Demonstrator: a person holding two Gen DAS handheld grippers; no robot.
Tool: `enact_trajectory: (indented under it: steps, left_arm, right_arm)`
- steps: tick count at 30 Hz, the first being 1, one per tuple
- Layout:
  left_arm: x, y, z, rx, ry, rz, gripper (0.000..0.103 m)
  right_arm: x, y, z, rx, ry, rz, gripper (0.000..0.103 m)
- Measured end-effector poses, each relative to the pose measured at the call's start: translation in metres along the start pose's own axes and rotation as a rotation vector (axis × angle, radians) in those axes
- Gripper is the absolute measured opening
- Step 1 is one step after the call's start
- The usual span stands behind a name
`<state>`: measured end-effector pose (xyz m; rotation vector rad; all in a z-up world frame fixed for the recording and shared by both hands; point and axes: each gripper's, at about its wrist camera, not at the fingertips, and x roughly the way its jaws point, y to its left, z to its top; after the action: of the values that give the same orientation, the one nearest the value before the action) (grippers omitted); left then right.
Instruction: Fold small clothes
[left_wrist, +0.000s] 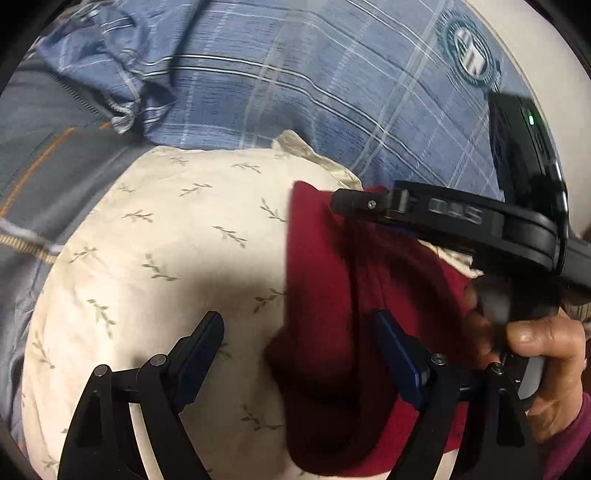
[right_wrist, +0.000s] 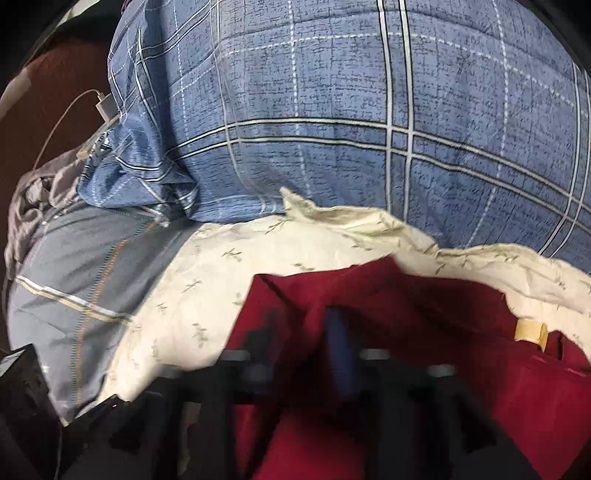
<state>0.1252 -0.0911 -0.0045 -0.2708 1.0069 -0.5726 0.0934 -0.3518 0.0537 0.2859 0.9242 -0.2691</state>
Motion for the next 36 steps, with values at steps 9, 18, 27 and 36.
enact_trajectory:
  steps: [9, 18, 27, 36]
  left_arm:
    - [-0.007, 0.005, 0.003, 0.02, 0.046, -0.154, 0.083]
    - [0.024, -0.022, -0.008, 0.108, 0.067, -0.051, 0.082]
    - [0.017, -0.009, 0.002, 0.022, 0.005, -0.197, 0.032]
    - [-0.003, -0.028, -0.003, 0.166, -0.047, -0.224, 0.031]
  right_arm:
    - [0.045, 0.028, -0.002, -0.112, 0.071, -0.144, 0.075]
    - [-0.001, -0.002, -0.007, -0.015, -0.05, 0.009, 0.011]
    - [-0.021, -0.016, -0.012, 0.054, -0.013, 0.121, 0.067]
    - [0.018, 0.004, -0.002, 0.03, 0.113, 0.005, 0.085]
